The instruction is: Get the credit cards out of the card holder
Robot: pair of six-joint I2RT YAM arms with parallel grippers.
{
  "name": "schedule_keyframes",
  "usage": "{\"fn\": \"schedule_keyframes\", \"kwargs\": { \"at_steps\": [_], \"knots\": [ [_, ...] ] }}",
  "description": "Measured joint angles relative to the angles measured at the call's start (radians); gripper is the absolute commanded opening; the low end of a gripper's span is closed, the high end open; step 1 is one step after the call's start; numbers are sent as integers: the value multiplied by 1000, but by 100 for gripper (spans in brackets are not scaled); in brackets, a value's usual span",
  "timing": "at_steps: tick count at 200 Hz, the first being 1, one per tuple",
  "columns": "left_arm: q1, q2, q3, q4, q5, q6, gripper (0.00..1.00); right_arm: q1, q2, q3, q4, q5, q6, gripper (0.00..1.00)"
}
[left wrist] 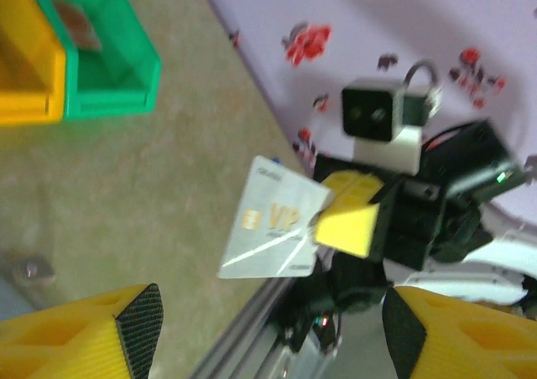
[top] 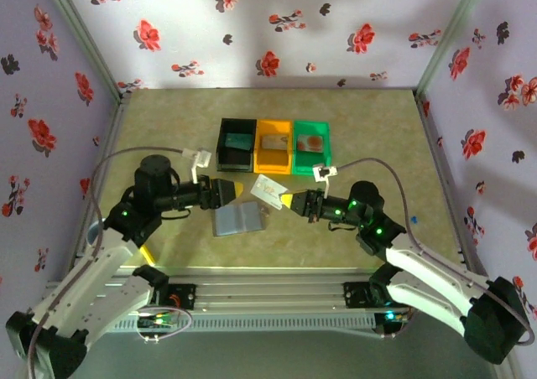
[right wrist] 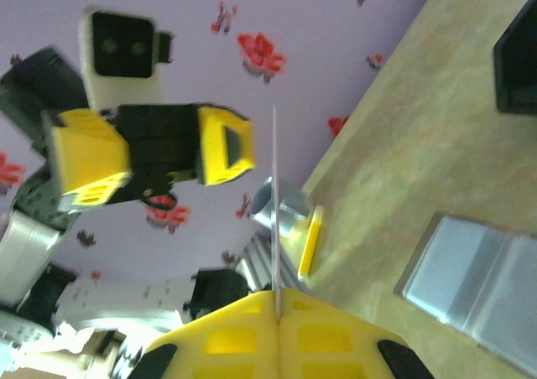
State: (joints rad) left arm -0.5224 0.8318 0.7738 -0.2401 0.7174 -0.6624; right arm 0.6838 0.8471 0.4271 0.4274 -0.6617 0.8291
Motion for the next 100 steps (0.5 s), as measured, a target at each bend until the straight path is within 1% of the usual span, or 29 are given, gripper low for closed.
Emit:
{"fn": "schedule_keyframes", "kwargs": {
  "at_steps": [20, 48, 79, 100],
  "knots": [
    [0, 48, 23, -57, 68, 46, 75, -5, 8, 11, -17, -86, -8, 0],
    [0, 84, 54, -76, 138, 82, 71, -5, 47, 12, 5, -176, 8, 0],
    [0, 85, 54, -44, 204, 82, 67, -5, 91, 12, 77, -241, 46, 0],
    [-1, 85, 54, -33, 235, 83, 67, -5, 98, 12, 105, -264, 56, 0]
  ]
}}
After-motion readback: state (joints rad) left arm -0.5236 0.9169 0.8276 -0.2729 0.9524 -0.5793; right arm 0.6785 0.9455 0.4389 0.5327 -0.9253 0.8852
